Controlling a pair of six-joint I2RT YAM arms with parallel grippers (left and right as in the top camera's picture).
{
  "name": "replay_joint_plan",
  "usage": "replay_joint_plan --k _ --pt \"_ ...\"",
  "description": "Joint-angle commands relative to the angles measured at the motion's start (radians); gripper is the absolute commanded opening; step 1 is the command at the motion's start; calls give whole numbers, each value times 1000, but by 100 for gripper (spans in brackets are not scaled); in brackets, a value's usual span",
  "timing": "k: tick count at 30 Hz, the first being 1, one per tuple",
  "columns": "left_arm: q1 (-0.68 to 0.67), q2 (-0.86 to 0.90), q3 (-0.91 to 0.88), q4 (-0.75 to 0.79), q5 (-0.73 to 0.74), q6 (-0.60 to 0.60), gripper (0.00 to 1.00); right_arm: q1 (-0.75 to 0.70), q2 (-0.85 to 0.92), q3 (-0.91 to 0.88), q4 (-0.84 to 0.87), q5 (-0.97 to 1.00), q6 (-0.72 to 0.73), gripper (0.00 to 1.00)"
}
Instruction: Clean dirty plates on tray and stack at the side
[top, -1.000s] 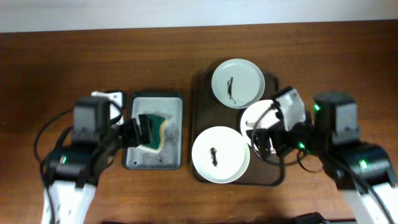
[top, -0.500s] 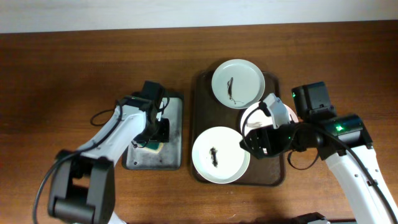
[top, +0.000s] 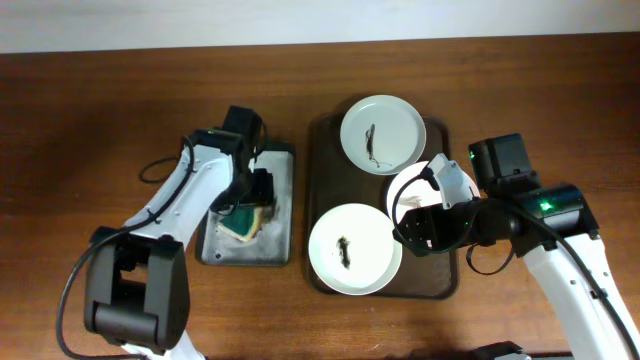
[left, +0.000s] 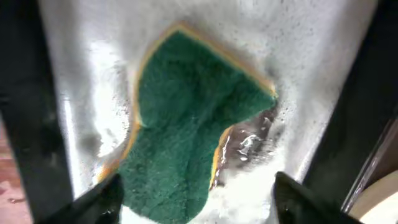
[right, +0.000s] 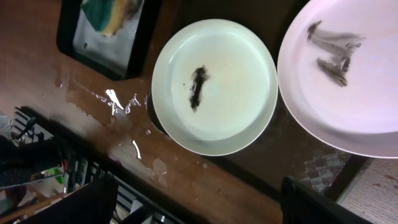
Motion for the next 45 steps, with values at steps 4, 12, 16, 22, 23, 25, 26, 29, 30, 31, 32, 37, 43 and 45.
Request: replay_joint_plan --k 4,12,16,22,23,25,26,29,30,31,32,37,43,45 --pt "-3 -21 -92 105 -109 2 67 6 7 10 -1 12 8 84" --pt "-2 -28 -230 228 -34 2 0 6 14 -31 8 172 186 78" --pt "-2 -48 -22 64 -34 2 0 6 71 -145 122 179 192 57" --pt "-3 -58 284 -218 38 3 0 70 222 -246 264 141 127 45" --pt "-3 -60 316 -253 64 5 0 95 258 -249 279 183 148 45" --pt "-3 -69 341 -282 116 21 0 126 337 -249 317 301 255 45" --pt "-3 -80 341 -290 144 26 0 130 383 -249 344 316 275 42" --pt "-3 -92 341 -321 161 25 0 130 486 -249 414 309 293 26" --pt "-3 -92 341 -327 161 25 0 130 500 -249 430 305 293 21" --pt "-3 -92 341 -328 161 25 0 130 503 -249 440 306 293 14" --pt "-6 -92 341 -324 162 25 0 130 501 -249 461 308 305 5" --pt "-76 -92 341 -262 187 21 0 92 501 -249 529 371 477 4" --pt "-193 -88 236 -92 194 -169 0 61 501 -248 543 385 524 4" --pt "-228 -86 144 18 254 -214 0 61 501 -248 542 385 524 4"
